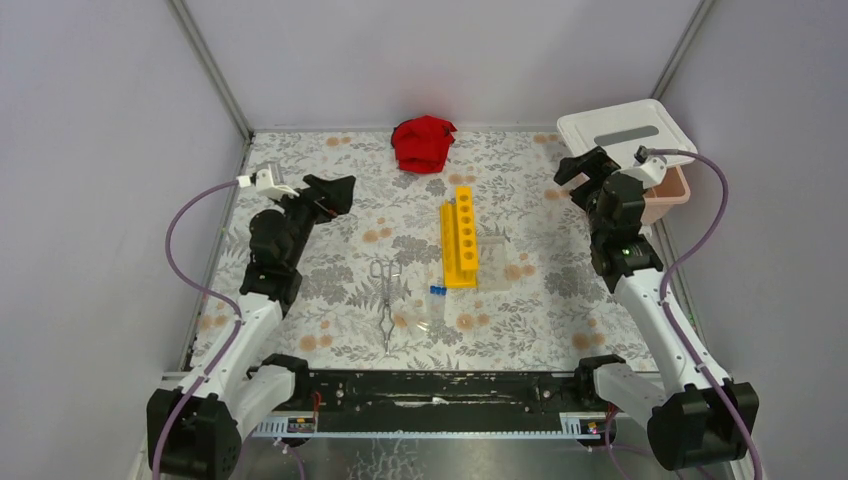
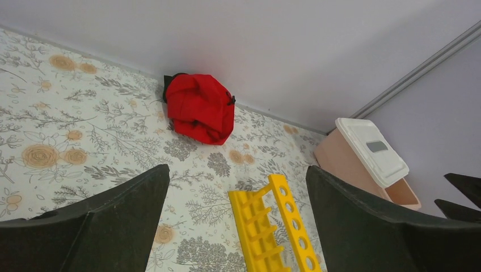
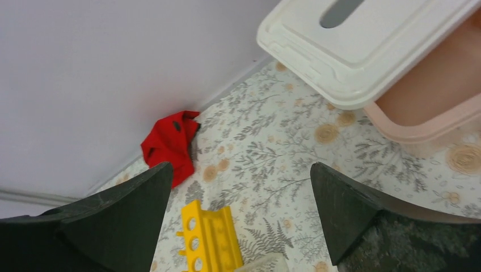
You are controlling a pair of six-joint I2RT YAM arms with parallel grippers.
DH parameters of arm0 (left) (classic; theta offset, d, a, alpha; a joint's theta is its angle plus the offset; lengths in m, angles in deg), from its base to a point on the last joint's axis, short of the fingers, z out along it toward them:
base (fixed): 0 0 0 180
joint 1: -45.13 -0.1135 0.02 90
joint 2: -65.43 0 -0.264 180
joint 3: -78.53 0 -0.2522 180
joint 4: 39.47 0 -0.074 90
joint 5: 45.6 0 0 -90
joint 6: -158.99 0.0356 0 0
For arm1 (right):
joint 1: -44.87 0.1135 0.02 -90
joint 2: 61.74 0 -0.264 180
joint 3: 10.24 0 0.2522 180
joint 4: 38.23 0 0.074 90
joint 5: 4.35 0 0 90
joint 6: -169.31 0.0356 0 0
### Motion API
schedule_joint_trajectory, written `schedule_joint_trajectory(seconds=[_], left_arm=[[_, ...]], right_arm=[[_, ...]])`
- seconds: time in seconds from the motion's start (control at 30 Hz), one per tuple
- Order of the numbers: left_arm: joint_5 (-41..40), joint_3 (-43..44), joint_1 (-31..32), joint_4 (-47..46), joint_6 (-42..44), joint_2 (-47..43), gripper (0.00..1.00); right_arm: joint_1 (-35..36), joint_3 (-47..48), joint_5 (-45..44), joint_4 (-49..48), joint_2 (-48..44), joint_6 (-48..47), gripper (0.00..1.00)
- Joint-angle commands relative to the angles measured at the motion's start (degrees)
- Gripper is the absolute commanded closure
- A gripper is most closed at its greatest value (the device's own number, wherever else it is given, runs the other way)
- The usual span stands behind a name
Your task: Organize the chemistry lab equipment
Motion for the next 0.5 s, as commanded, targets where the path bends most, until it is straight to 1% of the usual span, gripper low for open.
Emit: schedule_joint_trajectory(seconds=[0.0, 0.07, 0.13, 0.23, 0.37, 0.47], left_arm=[[2.3, 2.9, -0.2, 0.6, -1.6, 0.8, 0.01], [3.2, 3.5, -0.2, 0.6, -1.9, 1.7, 0.01], [3.7, 3.9, -0.2, 0.6, -2.5, 2.8, 0.01], [4.7, 4.1, -0.2, -0.5, -3.6, 4.4, 0.01], [6.4, 4.7, -0.1, -1.8, -5.3, 6.5, 0.01], [6.7, 4.8, 0.0, -2.6, -6.6, 7.6, 0.01]], right_arm=[[0.6, 2.8, -7.8, 0.2, 0.7, 0.7, 0.02], [0.5, 4.5, -11.3, 1.8, 1.3, 1.7, 0.07], [0.5, 7.6, -15.1, 5.2, 2.4, 3.0, 0.09], [0.4, 10.0, -18.7, 6.1, 3.4, 3.6, 0.11], [-1.5, 9.1, -21.4, 6.1, 3.9, 6.8, 0.18], [-4.5, 9.0, -20.9, 10.1, 5.5, 11.6, 0.20]])
